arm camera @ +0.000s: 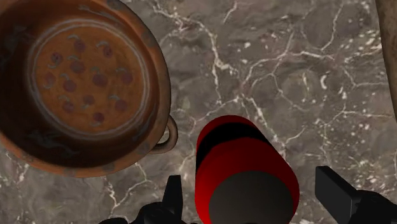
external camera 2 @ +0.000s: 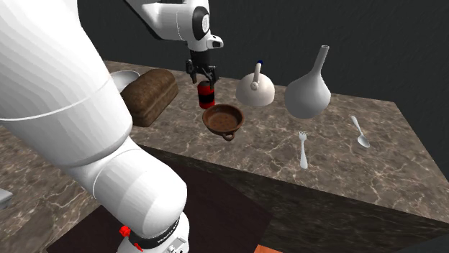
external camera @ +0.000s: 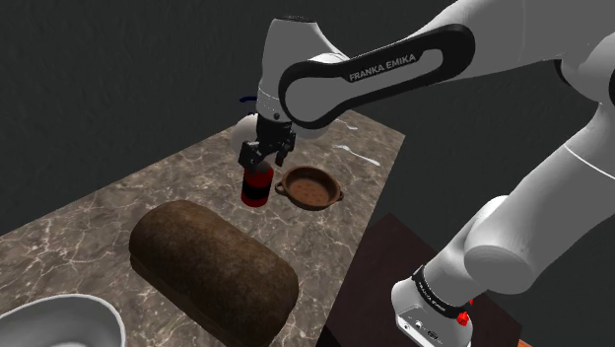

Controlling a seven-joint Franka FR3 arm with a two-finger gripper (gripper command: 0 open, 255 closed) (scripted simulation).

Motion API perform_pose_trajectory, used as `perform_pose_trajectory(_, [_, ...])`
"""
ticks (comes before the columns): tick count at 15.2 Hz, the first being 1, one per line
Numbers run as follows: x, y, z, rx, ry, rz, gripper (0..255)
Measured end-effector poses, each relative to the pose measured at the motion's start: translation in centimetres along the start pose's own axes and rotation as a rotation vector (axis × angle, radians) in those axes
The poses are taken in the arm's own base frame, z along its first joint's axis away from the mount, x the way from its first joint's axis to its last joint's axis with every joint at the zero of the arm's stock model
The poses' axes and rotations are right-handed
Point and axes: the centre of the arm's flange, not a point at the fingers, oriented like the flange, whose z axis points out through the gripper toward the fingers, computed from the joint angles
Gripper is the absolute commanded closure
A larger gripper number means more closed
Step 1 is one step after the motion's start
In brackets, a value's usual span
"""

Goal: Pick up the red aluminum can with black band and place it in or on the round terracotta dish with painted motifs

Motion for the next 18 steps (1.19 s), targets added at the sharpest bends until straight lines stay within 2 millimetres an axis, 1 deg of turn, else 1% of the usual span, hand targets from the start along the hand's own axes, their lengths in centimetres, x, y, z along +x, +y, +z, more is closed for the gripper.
perform_pose_trajectory(6, [0.0,-0.2,3.1,0.000,0.000,0.001,0])
perform_pose_trajectory(12, [0.0,-0.1,3.5,0.000,0.001,0.000,0])
perform_pose_trajectory(13, [0.0,-0.1,3.5,0.000,0.001,0.000,255])
perform_pose_trajectory(18, [0.1,-0.2,3.4,0.001,0.002,0.000,255])
